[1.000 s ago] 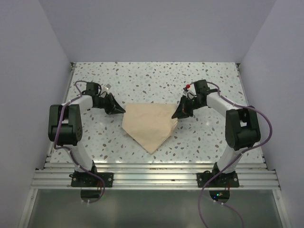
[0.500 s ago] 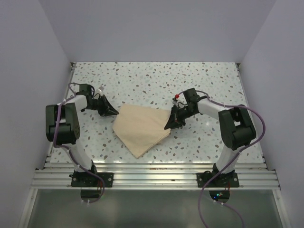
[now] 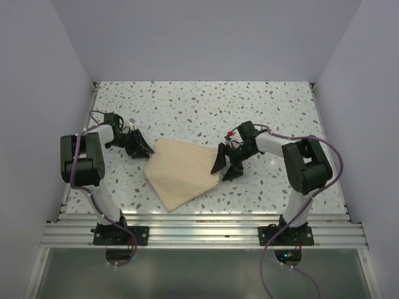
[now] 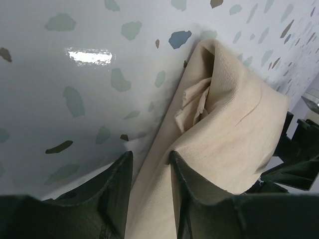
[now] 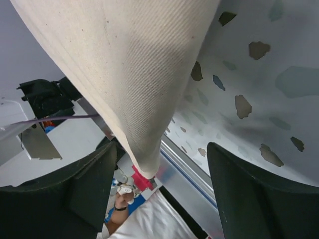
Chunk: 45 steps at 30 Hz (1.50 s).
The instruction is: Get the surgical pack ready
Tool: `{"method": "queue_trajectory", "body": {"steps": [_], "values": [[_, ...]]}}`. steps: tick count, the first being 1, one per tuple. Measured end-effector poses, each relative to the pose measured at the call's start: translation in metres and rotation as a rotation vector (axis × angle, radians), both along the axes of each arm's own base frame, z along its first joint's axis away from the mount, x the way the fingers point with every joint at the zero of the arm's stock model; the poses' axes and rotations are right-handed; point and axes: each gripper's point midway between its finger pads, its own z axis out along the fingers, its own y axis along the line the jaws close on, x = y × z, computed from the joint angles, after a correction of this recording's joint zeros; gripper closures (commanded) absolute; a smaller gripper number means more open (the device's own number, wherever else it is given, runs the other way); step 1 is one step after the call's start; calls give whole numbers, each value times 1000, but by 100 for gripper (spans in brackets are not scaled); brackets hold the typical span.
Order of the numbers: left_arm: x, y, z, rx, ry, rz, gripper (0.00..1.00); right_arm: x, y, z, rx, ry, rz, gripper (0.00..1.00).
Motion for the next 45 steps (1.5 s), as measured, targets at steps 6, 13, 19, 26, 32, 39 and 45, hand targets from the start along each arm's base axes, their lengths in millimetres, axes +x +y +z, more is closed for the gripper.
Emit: {"method": "queue_trajectory", "body": {"steps": [6, 13, 19, 26, 32, 39, 45], "values": [[-4, 3, 5, 22, -10, 2, 60, 13, -1, 1, 4, -13, -44, 16], [-31, -9, -3, -51, 35, -1, 60, 42, 13, -5, 32, -36, -80, 1], [-49, -21, -4, -85, 44, -17, 64, 63, 23, -7, 50, -26, -96, 5], [-67, -58, -3, -91, 61, -78, 64, 126, 31, 8, 26, -117, -131, 6], [-82, -75, 0, -101, 71, -65, 56, 210, 35, 22, 15, -249, -183, 1], [-96, -62, 14, -5, 30, -33, 52, 253, -5, 29, -143, -315, -269, 1], [-113, -50, 46, 74, -70, -21, 50, 252, -108, 24, -342, -277, -422, 1]]}}
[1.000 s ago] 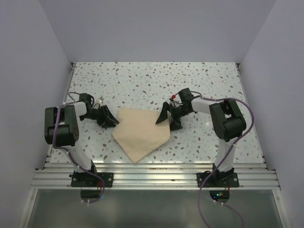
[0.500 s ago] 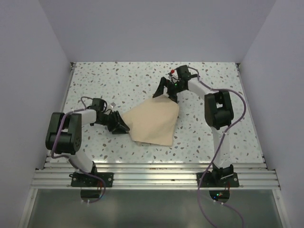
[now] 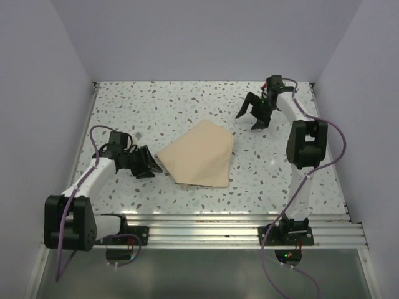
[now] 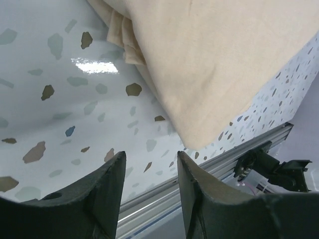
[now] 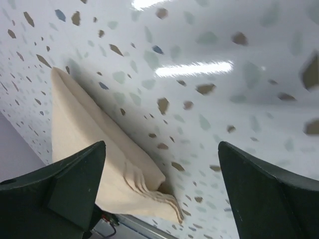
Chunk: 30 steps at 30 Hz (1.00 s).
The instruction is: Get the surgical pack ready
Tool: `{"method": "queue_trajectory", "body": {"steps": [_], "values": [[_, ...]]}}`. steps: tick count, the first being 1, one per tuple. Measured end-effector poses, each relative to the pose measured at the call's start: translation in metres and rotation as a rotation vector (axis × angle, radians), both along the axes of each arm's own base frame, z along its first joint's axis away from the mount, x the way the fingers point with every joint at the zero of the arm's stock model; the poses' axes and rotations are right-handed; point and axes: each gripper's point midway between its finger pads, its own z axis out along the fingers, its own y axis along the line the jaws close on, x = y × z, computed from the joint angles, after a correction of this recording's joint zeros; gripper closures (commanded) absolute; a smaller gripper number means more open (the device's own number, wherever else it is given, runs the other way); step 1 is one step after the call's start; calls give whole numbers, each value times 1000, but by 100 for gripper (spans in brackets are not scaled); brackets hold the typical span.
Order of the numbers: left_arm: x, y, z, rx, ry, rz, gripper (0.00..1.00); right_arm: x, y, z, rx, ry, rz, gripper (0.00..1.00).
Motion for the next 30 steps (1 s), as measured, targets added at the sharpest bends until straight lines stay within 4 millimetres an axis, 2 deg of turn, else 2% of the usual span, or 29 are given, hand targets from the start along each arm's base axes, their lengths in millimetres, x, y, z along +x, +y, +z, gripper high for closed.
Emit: {"method": "queue_trajectory", "body": {"steps": [3, 5, 8, 9, 11, 13, 14, 17, 20, 23, 25, 30], "values": [[-3, 1, 19, 32, -85, -10, 46, -24, -40, 14, 1, 11, -64, 1], [-3, -4, 31, 63, -135, -40, 46, -48, -48, 26, 9, 12, -71, 2], [3, -24, 54, 132, -230, -122, 44, -93, -37, 39, 32, 9, -31, 10], [6, -32, 62, 162, -274, -151, 44, -109, -32, 41, 43, 8, -15, 16], [9, -54, 81, 190, -360, -216, 44, -137, -22, 46, 77, 6, 14, 20], [17, -70, 93, 240, -426, -258, 44, -168, -15, 46, 110, 10, 36, 22], [14, -83, 96, 256, -451, -303, 44, -181, -13, 46, 126, 19, 42, 23], [13, -118, 86, 368, -494, -419, 45, -209, -12, 46, 146, 12, 49, 23], [5, -137, 57, 504, -504, -519, 44, -225, -12, 49, 150, -10, 56, 23], [-5, -140, 25, 673, -496, -598, 42, -237, -12, 51, 157, -32, 63, 22], [-8, -137, 12, 779, -493, -622, 41, -245, -11, 53, 167, -43, 68, 22], [-7, -145, 6, 945, -553, -645, 39, -265, -10, 53, 176, -71, 75, 22]]}}
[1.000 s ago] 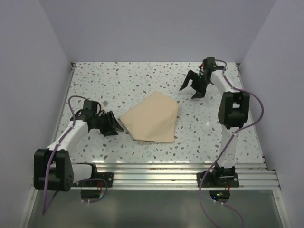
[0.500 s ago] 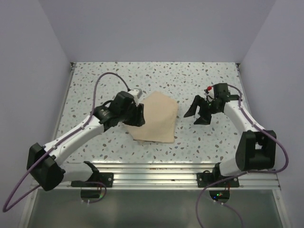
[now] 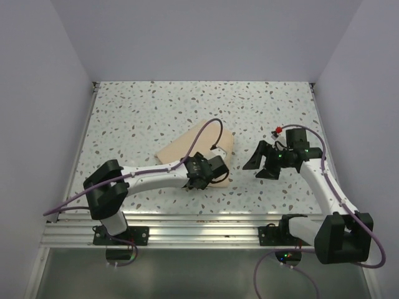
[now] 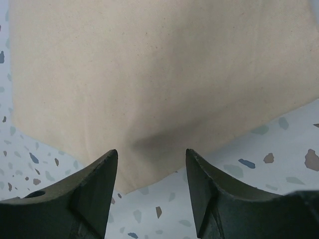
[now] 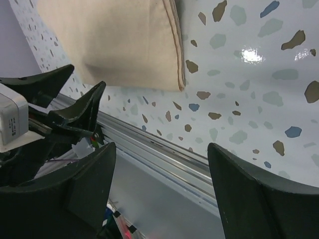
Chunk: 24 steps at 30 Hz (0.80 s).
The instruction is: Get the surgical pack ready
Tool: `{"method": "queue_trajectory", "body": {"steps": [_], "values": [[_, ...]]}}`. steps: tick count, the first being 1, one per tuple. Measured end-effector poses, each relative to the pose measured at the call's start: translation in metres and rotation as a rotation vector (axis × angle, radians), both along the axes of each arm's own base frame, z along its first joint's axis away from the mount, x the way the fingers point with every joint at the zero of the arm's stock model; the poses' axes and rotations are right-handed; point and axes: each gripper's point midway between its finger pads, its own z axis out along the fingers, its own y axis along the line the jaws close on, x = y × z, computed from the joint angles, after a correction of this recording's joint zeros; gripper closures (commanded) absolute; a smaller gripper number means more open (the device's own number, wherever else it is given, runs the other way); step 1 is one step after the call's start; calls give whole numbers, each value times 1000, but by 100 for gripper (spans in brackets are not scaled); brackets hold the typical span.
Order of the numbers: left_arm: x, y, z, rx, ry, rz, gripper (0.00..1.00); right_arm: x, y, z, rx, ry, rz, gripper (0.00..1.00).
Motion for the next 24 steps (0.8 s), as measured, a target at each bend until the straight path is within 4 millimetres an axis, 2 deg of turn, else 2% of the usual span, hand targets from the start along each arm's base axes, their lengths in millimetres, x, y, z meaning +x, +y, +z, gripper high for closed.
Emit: {"method": "queue_trajectory", "body": {"steps": [4, 10, 16, 22, 24], "values": [[-4, -2, -6, 68, -45, 1, 38, -9, 1, -4, 8, 5, 0, 22], [-7, 12, -23, 177, -79, 51, 38, -10, 3, -1, 27, -2, 2, 22], [-4, 22, -29, 218, -108, 101, 42, -12, 5, 0, 40, 0, 9, 23], [0, 19, -29, 229, -129, 115, 55, -14, 6, -2, 49, 8, 14, 23], [2, 18, -29, 233, -134, 117, 64, -14, 6, -2, 50, 8, 15, 23]]}}
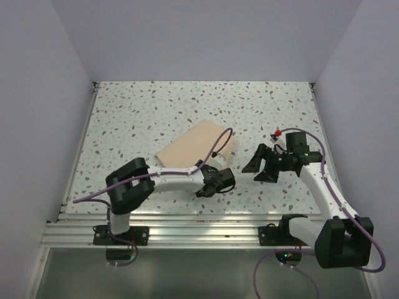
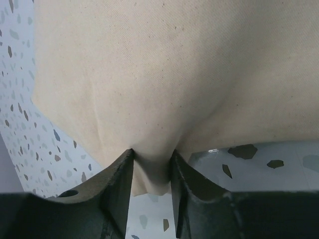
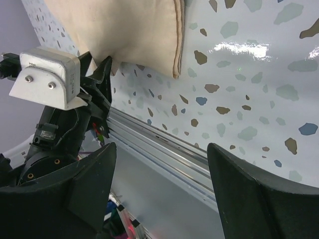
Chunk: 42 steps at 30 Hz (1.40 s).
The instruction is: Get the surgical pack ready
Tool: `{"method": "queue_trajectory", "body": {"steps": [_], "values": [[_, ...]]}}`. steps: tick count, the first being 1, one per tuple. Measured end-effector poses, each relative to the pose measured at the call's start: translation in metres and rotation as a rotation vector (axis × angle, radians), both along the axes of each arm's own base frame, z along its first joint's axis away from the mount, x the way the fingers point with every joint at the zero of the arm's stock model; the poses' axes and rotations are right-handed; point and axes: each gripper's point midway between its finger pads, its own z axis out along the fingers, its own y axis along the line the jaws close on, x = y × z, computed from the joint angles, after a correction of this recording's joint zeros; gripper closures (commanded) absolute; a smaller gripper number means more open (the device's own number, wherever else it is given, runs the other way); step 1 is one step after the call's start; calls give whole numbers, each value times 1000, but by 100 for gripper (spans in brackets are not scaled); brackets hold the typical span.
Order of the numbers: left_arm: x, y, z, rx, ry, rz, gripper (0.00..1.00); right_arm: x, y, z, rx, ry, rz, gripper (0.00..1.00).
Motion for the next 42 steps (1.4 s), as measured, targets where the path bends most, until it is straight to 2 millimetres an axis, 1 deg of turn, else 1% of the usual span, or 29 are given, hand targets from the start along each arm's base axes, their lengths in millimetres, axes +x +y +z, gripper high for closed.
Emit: {"method": "queue_trajectory", "body": {"steps": [1, 2, 4, 5, 7, 8, 9, 12, 13, 14, 15, 17, 18, 20, 21, 22, 25, 28, 29, 31, 36, 42], "values": [[0, 0, 0, 2, -1, -1, 66, 0, 0, 0, 0, 0, 0, 23], [0, -1, 0, 1, -1, -1, 73, 0, 0, 0, 1, -1, 0, 23], [1, -1, 1, 1, -2, -2, 81, 1, 1, 0, 2, -4, 2, 24], [1, -1, 1, 3, -2, -4, 86, 1, 1, 0, 7, -5, 2, 25], [2, 0, 1, 6, -2, -2, 90, 0, 4, -1, 25, -1, 4, 28], [3, 0, 2, 5, -2, -1, 96, 0, 5, -3, 32, 3, 2, 30], [3, 0, 2, 5, -1, -1, 99, -1, 6, -5, 37, 13, 0, 31], [4, 0, 4, 5, 13, -7, 100, -2, 12, -8, 58, 37, 7, 41], [4, -1, 5, -1, 21, -12, 100, -1, 15, -9, 67, 45, 13, 46], [4, -3, 8, -12, 30, -16, 100, 0, 19, -10, 76, 53, 19, 48], [4, -5, 11, -24, 40, -23, 100, 2, 24, -11, 86, 57, 25, 52], [4, -11, 19, -59, 50, -28, 100, 7, 34, -11, 110, 61, 26, 56], [4, -15, 24, -81, 54, -32, 100, 8, 42, -11, 122, 59, 39, 60], [3, -23, 32, -128, 65, -41, 100, 13, 54, -10, 148, 50, 45, 64], [2, -25, 35, -145, 70, -46, 100, 17, 60, -10, 160, 50, 44, 68], [1, -27, 38, -162, 76, -49, 100, 21, 66, -11, 172, 44, 47, 70], [-3, -29, 45, -201, 98, -57, 100, 33, 80, -21, 197, 68, 39, 75], [-6, -31, 49, -228, 116, -61, 100, 42, 88, -33, 206, 97, 20, 81], [-6, -31, 49, -232, 122, -61, 100, 45, 90, -35, 210, 100, 14, 82], [-8, -31, 49, -241, 134, -63, 100, 51, 96, -39, 218, 99, 6, 87], [-10, -32, 50, -254, 149, -67, 100, 61, 111, -43, 243, 95, 1, 91], [-11, -35, 52, -267, 166, -78, 100, 65, 135, -47, 274, 79, 7, 94]]}}
